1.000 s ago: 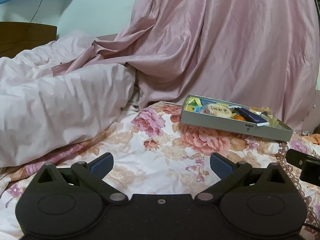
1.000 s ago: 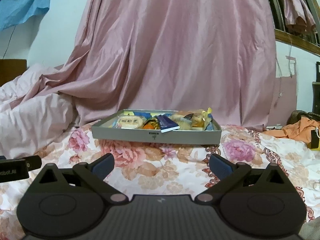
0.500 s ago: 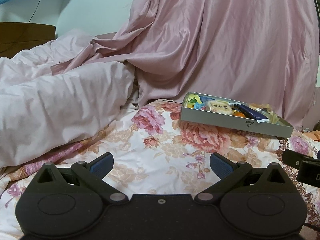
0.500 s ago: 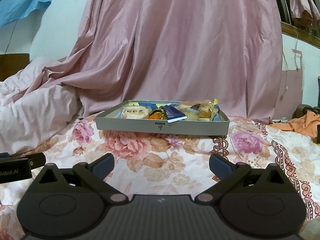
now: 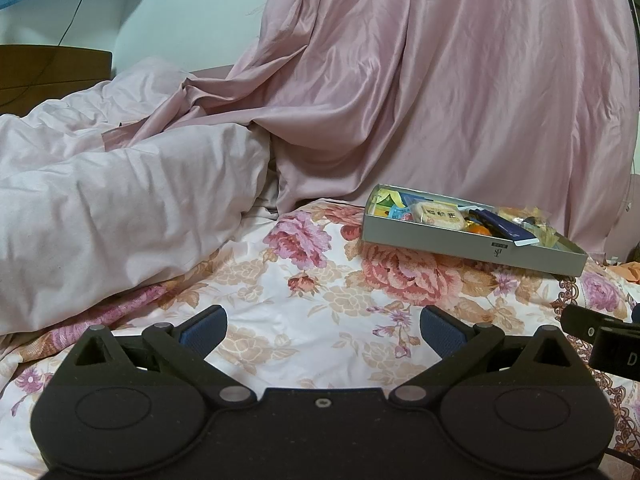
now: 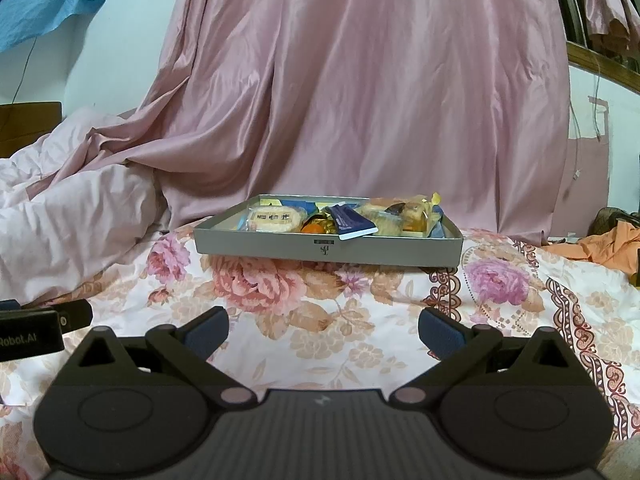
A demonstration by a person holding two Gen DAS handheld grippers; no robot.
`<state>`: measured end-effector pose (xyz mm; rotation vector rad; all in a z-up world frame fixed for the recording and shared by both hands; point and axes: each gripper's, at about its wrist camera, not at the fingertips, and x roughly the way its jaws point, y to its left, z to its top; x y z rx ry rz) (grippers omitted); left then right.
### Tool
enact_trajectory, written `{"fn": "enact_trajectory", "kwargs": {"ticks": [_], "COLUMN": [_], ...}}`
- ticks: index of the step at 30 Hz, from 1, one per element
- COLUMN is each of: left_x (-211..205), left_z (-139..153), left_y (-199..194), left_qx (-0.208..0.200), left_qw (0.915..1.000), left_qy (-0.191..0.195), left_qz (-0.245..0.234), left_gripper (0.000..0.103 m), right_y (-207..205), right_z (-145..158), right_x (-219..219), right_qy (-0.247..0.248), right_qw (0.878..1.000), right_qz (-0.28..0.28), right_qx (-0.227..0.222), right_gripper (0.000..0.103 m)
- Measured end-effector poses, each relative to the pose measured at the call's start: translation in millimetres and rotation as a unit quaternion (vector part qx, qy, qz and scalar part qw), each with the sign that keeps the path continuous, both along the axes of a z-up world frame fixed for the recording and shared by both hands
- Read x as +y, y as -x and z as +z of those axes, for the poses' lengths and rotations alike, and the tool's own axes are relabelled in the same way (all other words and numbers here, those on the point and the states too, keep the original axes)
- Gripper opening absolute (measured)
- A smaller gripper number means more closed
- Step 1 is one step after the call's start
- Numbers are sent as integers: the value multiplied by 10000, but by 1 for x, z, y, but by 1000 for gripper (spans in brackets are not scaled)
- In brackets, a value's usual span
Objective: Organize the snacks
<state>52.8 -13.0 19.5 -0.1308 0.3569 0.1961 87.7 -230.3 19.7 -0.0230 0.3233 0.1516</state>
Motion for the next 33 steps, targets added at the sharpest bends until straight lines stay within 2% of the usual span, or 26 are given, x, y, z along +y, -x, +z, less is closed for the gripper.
{"fn": "enact_trajectory", "kwargs": {"ticks": [27, 33], "left_x": [-1, -7], "left_z": [1, 0], "left_y": [0, -1], "left_qx": [22, 189], "left_qw": [10000, 9993], "left_qy": [-9, -309], "left_qz": [-10, 81], "left_gripper": [102, 102], "right_y": [-2, -2], "right_z": [-2, -1], "right_x": [1, 0], "right_qy": [21, -15], "right_qw": [9999, 9999], "right_qz": [73, 57], "right_qx": [105, 89], "right_gripper": [103, 103]}}
